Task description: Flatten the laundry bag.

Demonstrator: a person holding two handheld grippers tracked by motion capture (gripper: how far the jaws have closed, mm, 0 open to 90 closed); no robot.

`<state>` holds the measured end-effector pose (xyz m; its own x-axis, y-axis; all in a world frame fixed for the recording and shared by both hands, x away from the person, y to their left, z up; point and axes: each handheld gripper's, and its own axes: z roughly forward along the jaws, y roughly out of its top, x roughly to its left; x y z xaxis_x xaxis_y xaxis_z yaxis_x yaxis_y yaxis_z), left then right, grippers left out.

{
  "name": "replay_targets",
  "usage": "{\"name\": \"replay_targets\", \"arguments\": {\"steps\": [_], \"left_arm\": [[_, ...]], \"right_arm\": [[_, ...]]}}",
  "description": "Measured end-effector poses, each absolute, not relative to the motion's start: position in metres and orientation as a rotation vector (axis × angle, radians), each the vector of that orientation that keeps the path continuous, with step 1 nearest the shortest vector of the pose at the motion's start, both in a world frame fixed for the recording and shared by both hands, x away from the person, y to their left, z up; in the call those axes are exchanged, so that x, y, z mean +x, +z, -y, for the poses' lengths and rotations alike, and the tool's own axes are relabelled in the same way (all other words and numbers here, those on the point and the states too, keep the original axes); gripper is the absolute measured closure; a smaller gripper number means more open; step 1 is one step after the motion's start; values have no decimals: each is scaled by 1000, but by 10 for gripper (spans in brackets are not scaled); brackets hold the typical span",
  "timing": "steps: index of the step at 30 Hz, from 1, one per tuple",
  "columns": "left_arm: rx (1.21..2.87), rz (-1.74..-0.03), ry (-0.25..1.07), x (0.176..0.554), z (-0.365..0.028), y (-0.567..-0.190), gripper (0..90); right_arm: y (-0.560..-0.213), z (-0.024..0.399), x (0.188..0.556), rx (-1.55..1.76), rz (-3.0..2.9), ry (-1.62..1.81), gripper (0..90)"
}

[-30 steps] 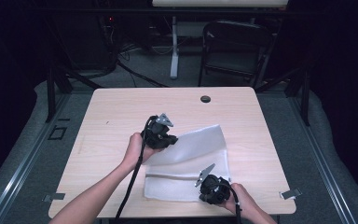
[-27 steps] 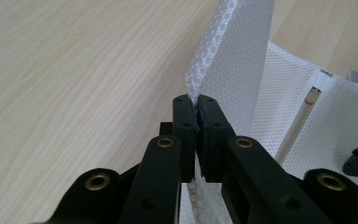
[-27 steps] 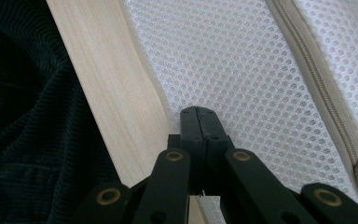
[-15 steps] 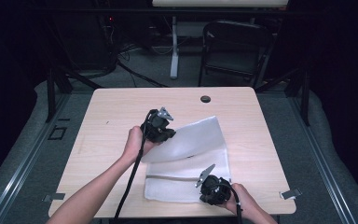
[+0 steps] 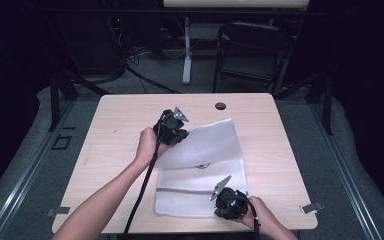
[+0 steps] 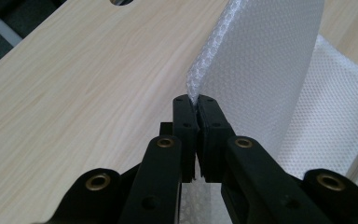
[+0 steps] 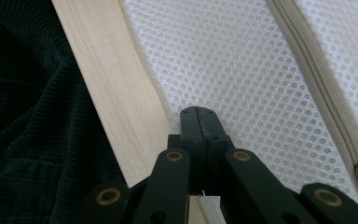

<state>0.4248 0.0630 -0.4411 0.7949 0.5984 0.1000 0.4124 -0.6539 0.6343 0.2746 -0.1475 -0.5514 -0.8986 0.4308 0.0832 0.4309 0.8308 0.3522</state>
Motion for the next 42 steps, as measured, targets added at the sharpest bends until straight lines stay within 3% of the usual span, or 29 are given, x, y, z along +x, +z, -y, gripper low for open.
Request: {"name": "replay_targets", "arguments": {"steps": [15,42], "left_arm": [[2364,-785,536,444,-44,-442,876],[2304,-871,602,479,-26,-460,875]], "right_arm": [[-551,148,276,-706,2993,-576,900],[-553,150,278,-740,2964,-611,900]]}}
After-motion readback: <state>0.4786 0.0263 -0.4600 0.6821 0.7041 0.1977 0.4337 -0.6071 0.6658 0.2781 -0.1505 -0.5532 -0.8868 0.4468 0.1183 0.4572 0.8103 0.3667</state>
